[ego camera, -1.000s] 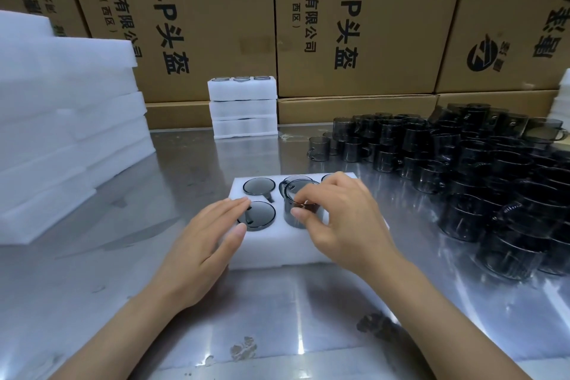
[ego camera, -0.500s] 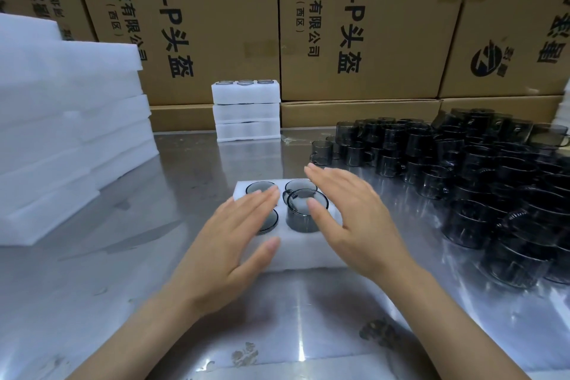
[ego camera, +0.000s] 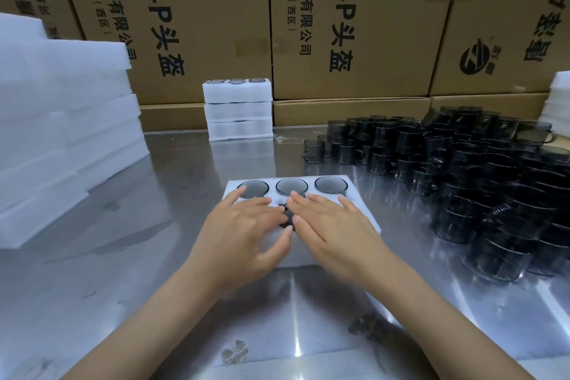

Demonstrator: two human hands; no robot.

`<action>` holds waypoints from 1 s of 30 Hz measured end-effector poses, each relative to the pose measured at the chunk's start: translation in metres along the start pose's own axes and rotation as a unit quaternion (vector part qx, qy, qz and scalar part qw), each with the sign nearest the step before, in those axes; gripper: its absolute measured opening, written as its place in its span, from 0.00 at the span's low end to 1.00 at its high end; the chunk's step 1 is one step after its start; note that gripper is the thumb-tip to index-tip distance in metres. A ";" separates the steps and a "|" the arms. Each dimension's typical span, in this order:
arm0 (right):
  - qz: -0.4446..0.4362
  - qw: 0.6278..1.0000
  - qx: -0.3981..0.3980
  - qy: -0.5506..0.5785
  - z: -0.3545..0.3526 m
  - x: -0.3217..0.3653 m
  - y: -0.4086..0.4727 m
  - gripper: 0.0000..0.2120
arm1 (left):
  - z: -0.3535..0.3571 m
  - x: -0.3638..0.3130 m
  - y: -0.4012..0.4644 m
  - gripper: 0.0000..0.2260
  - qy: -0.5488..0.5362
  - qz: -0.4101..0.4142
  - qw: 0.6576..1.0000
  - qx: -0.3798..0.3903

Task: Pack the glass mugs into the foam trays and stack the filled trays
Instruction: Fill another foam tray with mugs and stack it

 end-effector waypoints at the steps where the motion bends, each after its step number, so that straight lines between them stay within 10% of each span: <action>1: -0.003 1.000 -0.005 0.021 -0.001 -0.001 0.000 0.21 | 0.000 -0.002 0.004 0.15 0.022 -0.006 1.000 -0.009; 5: 0.042 0.961 -0.164 0.216 -0.023 -0.014 0.001 0.14 | 0.010 -0.017 0.019 0.17 0.066 -0.028 0.997 -0.001; 8: 0.192 0.933 -0.290 0.095 -0.040 -0.047 -0.004 0.14 | 0.020 -0.021 0.014 0.20 0.053 -0.024 0.998 0.034; 14: 0.448 0.889 -0.089 -0.003 -0.034 -0.095 -0.015 0.22 | 0.025 -0.013 0.008 0.25 0.053 -0.012 0.997 0.062; 30: 0.353 0.917 -0.185 -0.020 -0.030 -0.089 -0.010 0.17 | 0.029 -0.010 0.009 0.25 0.054 0.003 0.998 0.028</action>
Point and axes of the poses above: each hand's wrist, its own y-axis towards the middle knuckle, its own z-axis out of the palm, x = y × z, the point moved 3 cm from there along y, towards the middle knuckle, and after that the axes turned 6 degrees about z, right-handed, at the moved point
